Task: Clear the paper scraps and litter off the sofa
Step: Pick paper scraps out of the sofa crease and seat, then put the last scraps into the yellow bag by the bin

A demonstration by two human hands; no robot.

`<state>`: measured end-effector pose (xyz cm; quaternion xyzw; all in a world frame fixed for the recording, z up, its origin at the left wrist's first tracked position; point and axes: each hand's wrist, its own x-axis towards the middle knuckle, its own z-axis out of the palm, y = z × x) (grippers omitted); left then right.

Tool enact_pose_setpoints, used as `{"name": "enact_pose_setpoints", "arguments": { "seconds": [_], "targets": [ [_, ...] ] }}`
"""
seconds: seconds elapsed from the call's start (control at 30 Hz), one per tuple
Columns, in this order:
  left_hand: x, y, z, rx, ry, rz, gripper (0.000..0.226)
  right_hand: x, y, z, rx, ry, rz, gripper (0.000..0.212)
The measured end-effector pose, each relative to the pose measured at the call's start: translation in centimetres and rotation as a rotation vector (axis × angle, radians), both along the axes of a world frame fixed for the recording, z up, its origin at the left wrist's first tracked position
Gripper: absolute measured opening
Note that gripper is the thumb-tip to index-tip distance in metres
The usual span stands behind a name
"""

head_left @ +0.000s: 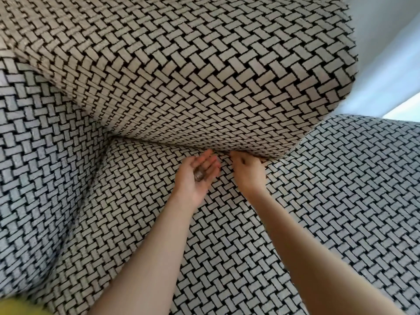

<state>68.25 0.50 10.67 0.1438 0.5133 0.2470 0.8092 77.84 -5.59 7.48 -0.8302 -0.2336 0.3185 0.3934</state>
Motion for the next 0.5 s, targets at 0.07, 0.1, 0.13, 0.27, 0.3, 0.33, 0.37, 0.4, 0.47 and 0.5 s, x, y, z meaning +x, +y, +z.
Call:
{"name": "enact_pose_setpoints", "arguments": {
  "seconds": [0.07, 0.1, 0.13, 0.27, 0.3, 0.33, 0.37, 0.4, 0.47, 0.5],
  "targets": [
    [-0.6, -0.6, 1.0, 0.039, 0.003, -0.019, 0.042, -2.2, -0.2, 1.7, 0.325, 0.670, -0.288, 0.029],
    [-0.7, -1.2, 1.4, 0.058, 0.012, -0.032, 0.043, -3.2, -0.3, 2.1, 0.420, 0.912, -0.345, 0.034],
    [-1.1, -1.9, 1.9, 0.093, 0.028, -0.051, 0.043, -4.3, -0.3, 2.5, 0.467, 1.075, -0.378, 0.038],
    [-3.0, -3.9, 3.3, 0.387, 0.164, -0.153, 0.034, -8.0, -0.1, 3.6, 0.517, 1.283, -0.443, 0.039],
    [-3.8, -4.2, 3.7, 0.429, 0.191, -0.138, 0.032, -9.0, -0.2, 3.8, 0.521, 1.297, -0.432, 0.036],
    [-5.1, -4.3, 4.1, 0.447, 0.212, -0.097, 0.030, -10.2, -0.1, 4.3, 0.509, 1.301, -0.405, 0.034],
    [-6.2, -4.4, 4.4, 0.443, 0.217, -0.050, 0.028, -11.2, -0.1, 4.7, 0.497, 1.315, -0.389, 0.035],
    [-7.3, -4.5, 4.7, 0.426, 0.202, -0.002, 0.027, -12.2, 0.0, 5.2, 0.488, 1.334, -0.374, 0.035],
    [-10.2, -4.6, 5.3, 0.390, 0.137, 0.098, 0.027, -14.7, 0.1, 6.4, 0.459, 1.367, -0.334, 0.033],
    [-11.5, -4.6, 5.7, 0.386, 0.117, 0.143, 0.027, -16.0, 0.2, 6.8, 0.453, 1.372, -0.311, 0.030]
  ]
}}
